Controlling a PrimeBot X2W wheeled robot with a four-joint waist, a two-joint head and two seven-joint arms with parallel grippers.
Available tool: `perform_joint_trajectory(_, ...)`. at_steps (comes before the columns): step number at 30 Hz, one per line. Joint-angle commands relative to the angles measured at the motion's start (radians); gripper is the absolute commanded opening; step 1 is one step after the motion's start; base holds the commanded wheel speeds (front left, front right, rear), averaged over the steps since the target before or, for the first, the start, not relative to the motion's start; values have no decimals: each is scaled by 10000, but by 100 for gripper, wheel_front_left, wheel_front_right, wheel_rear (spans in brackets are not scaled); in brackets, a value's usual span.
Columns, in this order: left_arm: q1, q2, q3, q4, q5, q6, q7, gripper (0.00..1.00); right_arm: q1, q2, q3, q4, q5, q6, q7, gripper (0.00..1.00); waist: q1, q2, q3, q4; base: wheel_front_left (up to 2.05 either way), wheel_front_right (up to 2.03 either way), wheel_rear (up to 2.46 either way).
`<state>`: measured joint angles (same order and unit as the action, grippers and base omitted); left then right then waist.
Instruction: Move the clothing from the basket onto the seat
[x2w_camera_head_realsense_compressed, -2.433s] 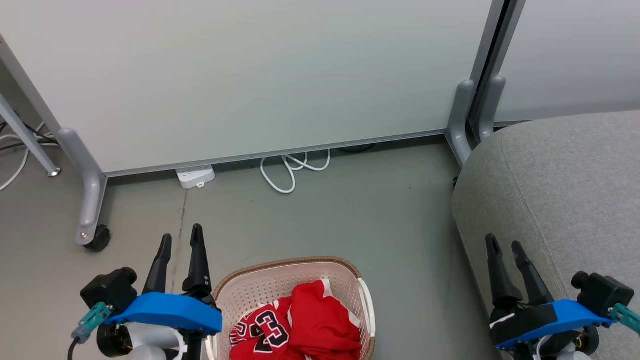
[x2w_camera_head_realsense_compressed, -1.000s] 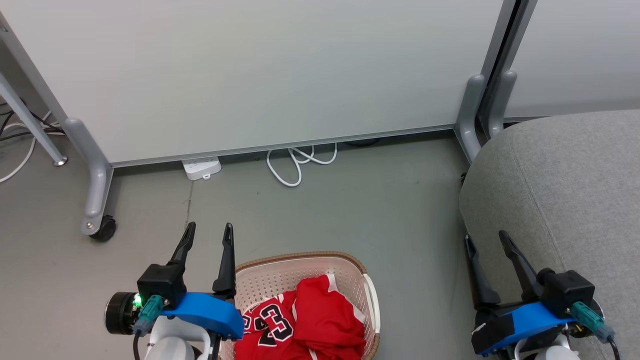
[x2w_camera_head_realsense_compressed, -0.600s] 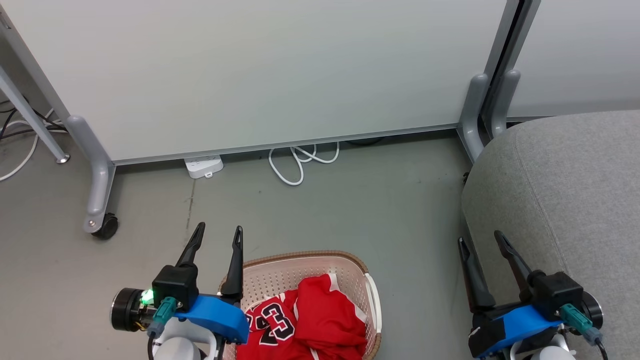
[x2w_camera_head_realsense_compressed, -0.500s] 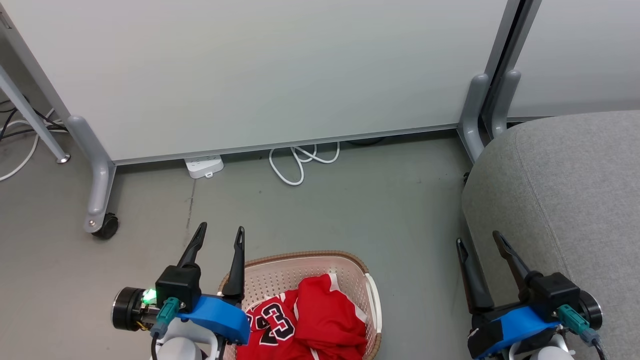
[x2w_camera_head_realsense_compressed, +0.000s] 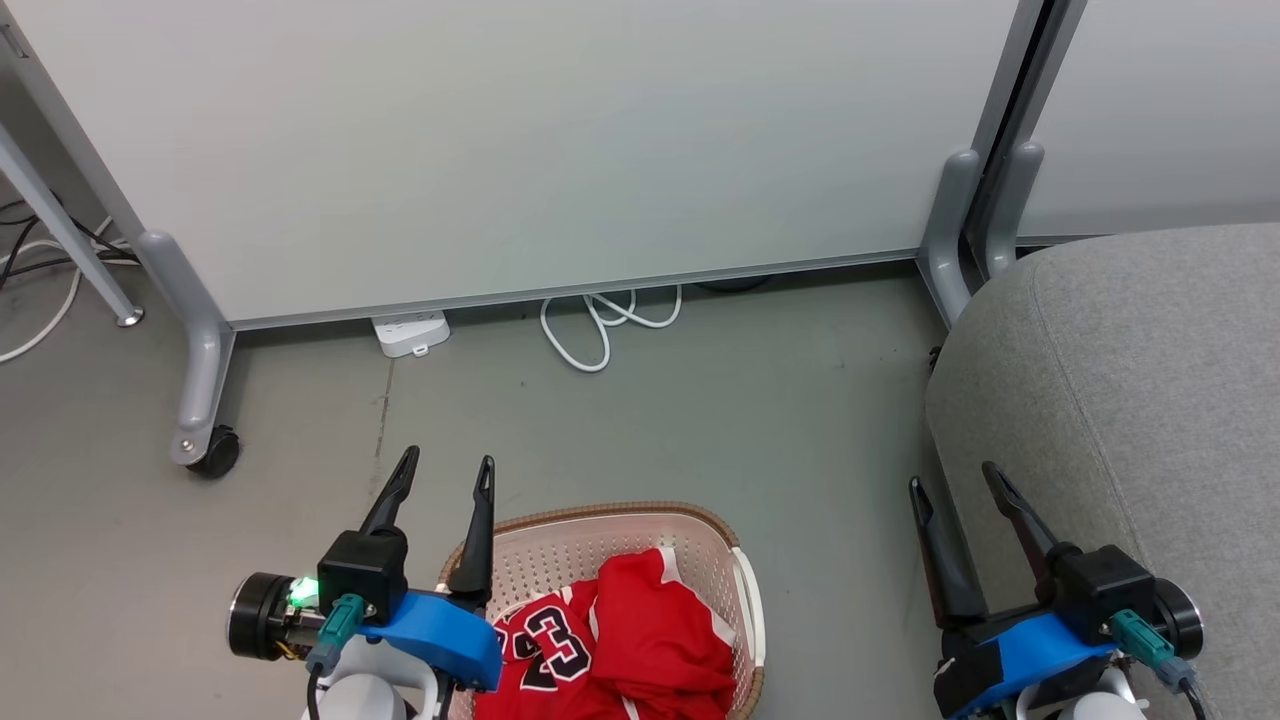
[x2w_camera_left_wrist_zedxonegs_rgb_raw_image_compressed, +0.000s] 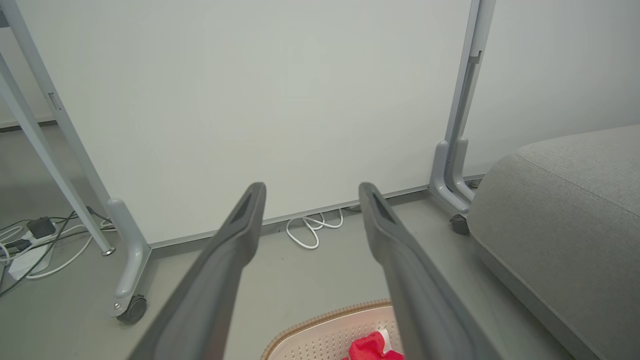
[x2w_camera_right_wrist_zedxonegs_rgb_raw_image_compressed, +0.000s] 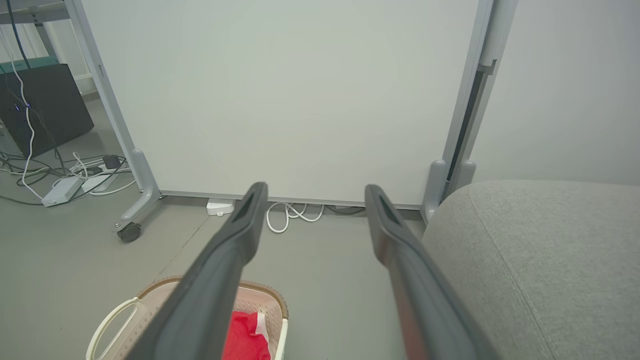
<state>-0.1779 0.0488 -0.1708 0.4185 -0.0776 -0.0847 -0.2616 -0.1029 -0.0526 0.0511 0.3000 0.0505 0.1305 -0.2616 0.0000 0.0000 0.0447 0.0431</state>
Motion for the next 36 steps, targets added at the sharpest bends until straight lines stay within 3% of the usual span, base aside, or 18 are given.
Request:
perform_joint_trajectory(1, -111, 28, 23, 8, 36, -7, -52, 100, -37, -45, 11, -28, -1, 4, -52, 100, 0, 0, 11, -1, 0, 0, 0)
perform_joint_trajectory(9, -775, 150, -263, 510, 358, -240, -51, 100, -288, -67, 114, -84, 61, 4, -46, 100, 0, 0, 467, -163, 0, 0, 0)
perform_joint_trajectory(18, -2232, 809, -970, 1921, 512, -453, -46, 100, -1020, -103, 316, -246, 89, 4, -46, 100, 0, 0, 1805, -783, 0, 0, 0)
perform_joint_trajectory(27, -3861, 1581, -2550, 3899, 381, -454, -41, 100, -2180, -47, 279, -521, 184, 4, -45, 100, 0, 0, 3599, -1525, 0, 0, 0)
perform_joint_trajectory(36, -5369, 1959, -4281, 5949, 139, -457, -43, 100, -3109, 9, 185, -888, 214, 4, -45, 100, 0, 0, 5183, -2057, 0, 0, 0)
